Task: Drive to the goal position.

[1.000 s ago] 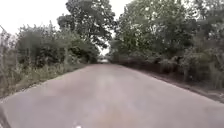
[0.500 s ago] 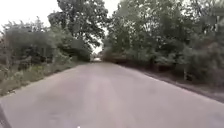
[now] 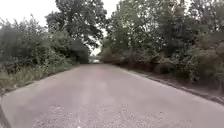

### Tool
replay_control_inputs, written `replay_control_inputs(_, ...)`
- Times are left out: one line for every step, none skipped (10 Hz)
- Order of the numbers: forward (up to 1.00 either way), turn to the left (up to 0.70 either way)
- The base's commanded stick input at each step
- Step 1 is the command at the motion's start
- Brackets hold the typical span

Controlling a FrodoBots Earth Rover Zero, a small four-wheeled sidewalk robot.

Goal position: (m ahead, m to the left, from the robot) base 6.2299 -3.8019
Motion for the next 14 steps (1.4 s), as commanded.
replay_control_inputs(1.0, 0.0)
replay_control_inputs(1.0, 0.0)
replay_control_inputs(1.0, 0.0)
replay_control_inputs(1.0, 0.0)
replay_control_inputs(1.0, 0.0)
replay_control_inputs(1.0, 0.0)
replay_control_inputs(1.0, 0.0)
replay_control_inputs(1.0, -0.03)
replay_control_inputs(1.0, -0.1)
replay_control_inputs(1.0, -0.11)
replay_control_inputs(1.0, -0.11)
replay_control_inputs(1.0, -0.13)
replay_control_inputs(1.0, -0.16)
replay_control_inputs(1.0, -0.16)
